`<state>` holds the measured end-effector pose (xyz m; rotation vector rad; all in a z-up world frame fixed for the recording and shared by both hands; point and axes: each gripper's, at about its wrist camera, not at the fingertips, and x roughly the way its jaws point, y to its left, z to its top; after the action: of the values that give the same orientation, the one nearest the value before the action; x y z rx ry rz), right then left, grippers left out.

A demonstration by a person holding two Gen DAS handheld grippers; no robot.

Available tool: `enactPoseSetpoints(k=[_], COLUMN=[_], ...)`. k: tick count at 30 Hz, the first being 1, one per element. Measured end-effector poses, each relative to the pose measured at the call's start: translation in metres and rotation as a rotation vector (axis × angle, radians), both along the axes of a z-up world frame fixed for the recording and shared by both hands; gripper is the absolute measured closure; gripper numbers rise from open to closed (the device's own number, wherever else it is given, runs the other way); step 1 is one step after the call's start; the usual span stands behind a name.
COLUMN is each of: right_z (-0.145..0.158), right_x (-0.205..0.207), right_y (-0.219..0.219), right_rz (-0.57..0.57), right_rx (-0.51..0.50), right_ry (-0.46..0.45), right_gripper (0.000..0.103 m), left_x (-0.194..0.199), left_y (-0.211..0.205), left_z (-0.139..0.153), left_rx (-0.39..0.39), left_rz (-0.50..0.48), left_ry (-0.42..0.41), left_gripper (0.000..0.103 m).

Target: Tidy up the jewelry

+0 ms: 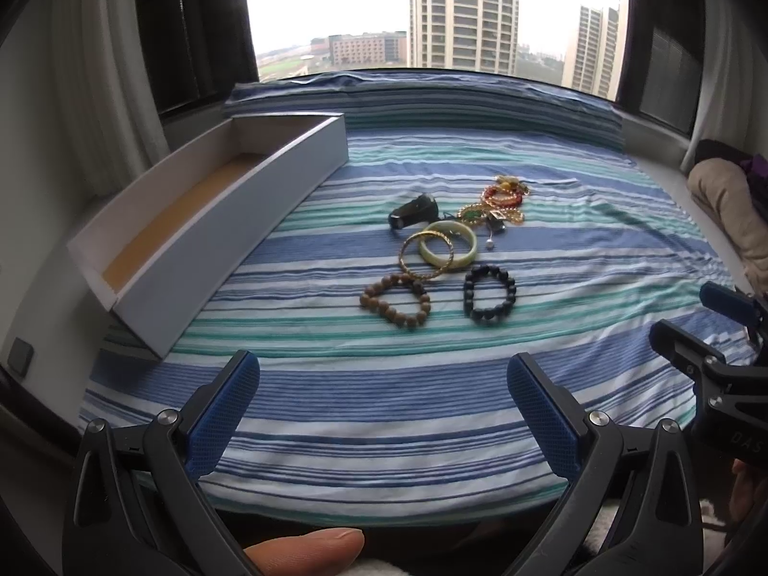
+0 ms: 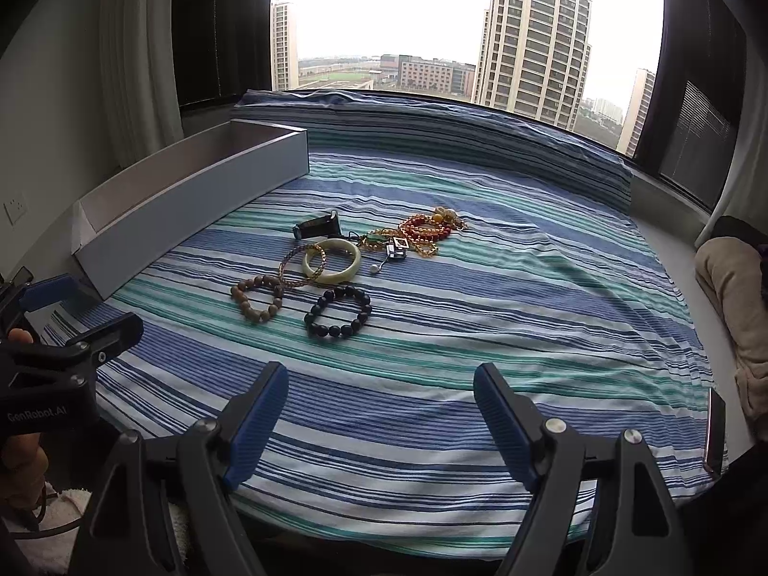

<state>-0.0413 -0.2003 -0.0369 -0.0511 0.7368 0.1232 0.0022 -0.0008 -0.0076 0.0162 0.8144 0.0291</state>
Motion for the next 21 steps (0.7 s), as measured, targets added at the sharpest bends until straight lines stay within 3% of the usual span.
enactPoseSetpoints(k=[21], right_z=[-0.001], right_x=[0.0003], right_y=[-0.0017], right_rz=[-0.013], right_rx=[-0.001], right_ry=[-0.001], right_gripper=[0.022], left_x=[-0.0029], left_y=[-0.0023], left_z=[-0.0009], left_rx=[0.006], left_rz=[0.001], left_ry=[0.008], left_gripper=[0.0])
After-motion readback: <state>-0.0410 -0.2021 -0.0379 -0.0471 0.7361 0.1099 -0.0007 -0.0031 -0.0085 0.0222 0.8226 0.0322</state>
